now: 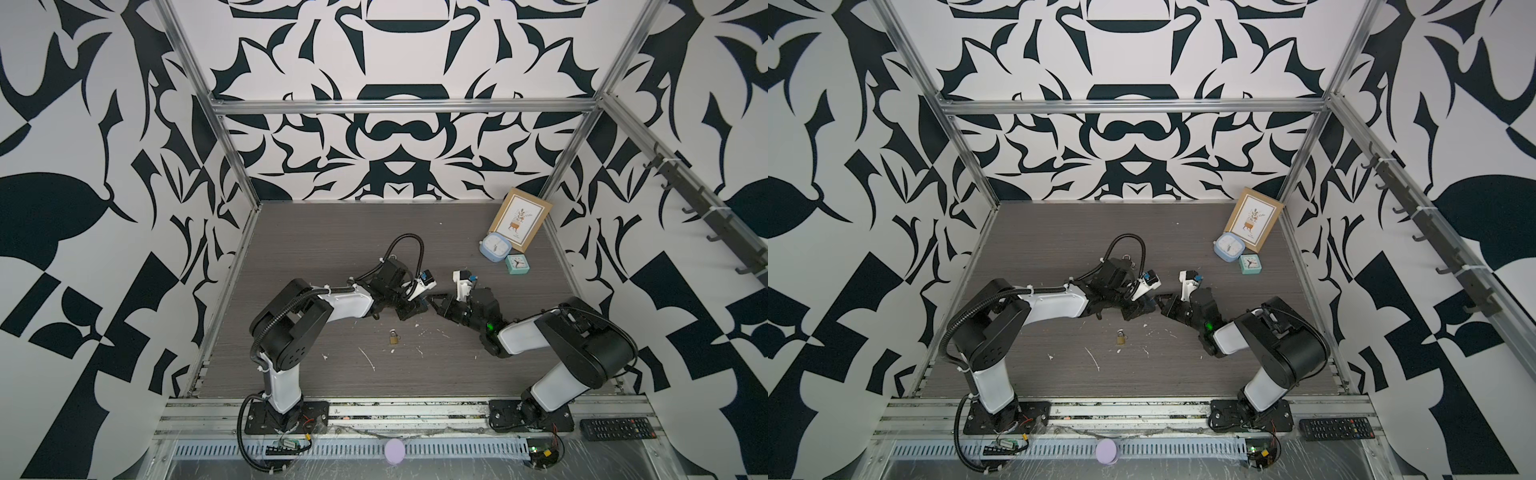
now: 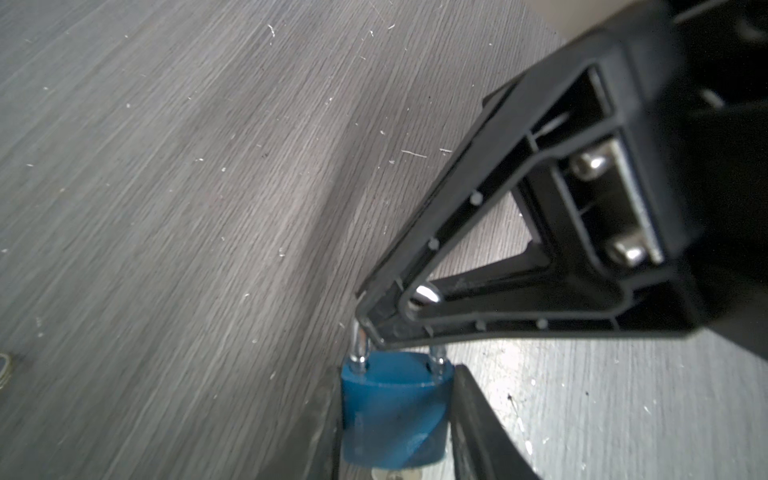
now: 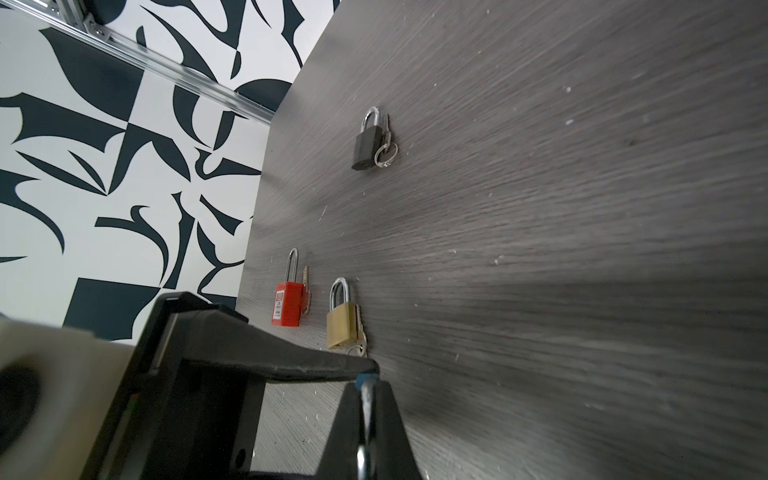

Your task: Lock with the key

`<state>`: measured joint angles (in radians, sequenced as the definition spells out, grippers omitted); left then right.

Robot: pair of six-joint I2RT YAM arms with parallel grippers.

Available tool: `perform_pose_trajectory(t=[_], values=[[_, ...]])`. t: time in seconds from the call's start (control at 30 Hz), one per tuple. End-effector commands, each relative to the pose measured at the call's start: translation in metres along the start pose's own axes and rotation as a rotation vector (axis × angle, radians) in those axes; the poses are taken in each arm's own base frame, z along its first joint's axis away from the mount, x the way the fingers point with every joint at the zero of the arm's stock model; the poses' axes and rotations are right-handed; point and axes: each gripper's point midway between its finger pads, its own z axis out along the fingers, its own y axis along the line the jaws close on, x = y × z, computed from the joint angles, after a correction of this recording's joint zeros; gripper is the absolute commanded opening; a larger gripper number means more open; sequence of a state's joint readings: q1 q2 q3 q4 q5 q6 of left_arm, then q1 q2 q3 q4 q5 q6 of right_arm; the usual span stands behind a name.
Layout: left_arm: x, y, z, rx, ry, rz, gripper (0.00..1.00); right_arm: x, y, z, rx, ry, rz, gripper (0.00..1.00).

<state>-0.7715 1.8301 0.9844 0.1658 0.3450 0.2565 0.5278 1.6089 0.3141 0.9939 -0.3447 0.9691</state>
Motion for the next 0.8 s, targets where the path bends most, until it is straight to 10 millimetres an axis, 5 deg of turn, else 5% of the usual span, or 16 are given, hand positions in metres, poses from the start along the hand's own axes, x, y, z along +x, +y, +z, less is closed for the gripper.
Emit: perform_pose_trajectory(t=[0.0, 0.37, 0.77], values=[[-0.234, 0.010, -0.109, -0.176, -0.795, 0.380, 0.00, 0.142, 0.007, -0.033, -0.043, 0.613, 0.092, 0.00], [-0.118, -0.046, -0.072, 0.064, -0.358, 0.442, 0.00, 0.119, 0.013, -0.052, 0.069, 0.560, 0.007, 0.00], [-0.061, -0.086, -0.059, 0.210, -0.173, 0.621, 0.00, 0.127, 0.013, -0.074, 0.066, 0.585, -0.021, 0.00]])
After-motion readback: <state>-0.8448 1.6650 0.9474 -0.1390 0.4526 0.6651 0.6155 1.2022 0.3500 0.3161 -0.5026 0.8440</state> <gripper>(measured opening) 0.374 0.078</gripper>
